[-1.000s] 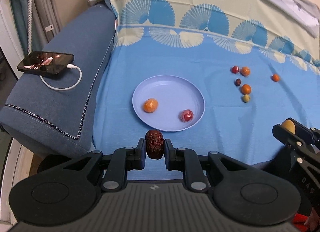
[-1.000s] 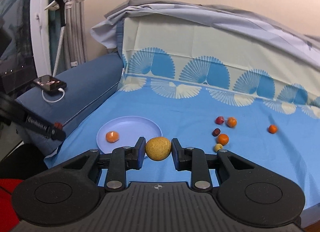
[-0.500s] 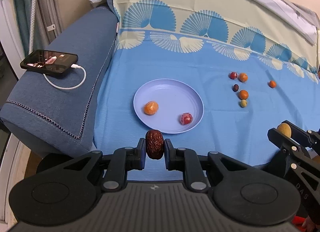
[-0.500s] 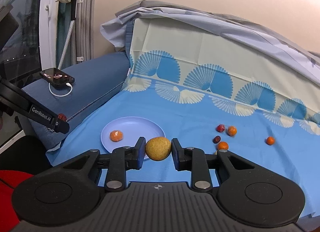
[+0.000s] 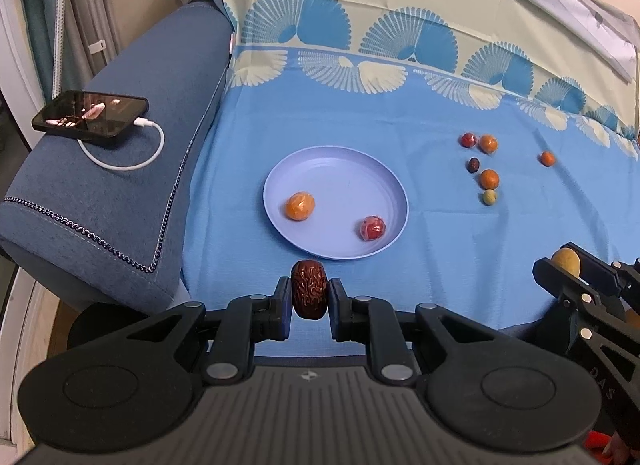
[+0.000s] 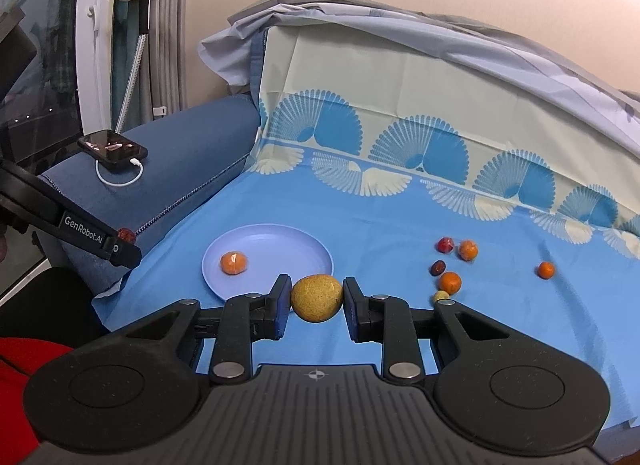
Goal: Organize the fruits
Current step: 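Carry the date and yellow fruit to the plate and open both tools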
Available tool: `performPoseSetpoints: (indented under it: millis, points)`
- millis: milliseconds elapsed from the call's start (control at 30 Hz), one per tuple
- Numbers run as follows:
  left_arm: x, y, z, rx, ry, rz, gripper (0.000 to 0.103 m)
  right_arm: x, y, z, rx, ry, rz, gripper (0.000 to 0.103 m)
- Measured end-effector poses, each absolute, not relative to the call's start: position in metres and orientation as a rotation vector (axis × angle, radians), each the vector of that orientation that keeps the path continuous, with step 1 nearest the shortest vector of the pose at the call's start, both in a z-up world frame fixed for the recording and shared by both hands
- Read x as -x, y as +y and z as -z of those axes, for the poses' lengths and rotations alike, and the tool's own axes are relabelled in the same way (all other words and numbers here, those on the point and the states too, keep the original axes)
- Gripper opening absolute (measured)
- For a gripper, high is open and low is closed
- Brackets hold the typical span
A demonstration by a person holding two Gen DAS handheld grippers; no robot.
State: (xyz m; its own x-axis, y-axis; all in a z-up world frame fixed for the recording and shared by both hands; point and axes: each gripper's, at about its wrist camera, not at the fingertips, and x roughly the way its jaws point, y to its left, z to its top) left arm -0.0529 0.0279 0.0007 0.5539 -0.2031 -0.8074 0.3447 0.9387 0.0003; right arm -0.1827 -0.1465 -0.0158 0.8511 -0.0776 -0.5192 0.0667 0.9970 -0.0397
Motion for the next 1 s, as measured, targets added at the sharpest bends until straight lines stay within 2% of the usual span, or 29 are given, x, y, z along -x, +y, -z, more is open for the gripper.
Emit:
performPoseSetpoints:
  millis: [533,1000]
  points:
    - [0.003,0.022,0.012,-0.158,0.969,0.278,0.02,0.143,-0.153,0.035,0.01,0.633,0.063,0.029]
    - [-0.082,-0.01,0.029,-0.18,0.999,0.277,0.02,0.052,-0.158,0.06,-0.047,0.701,0.017,0.029]
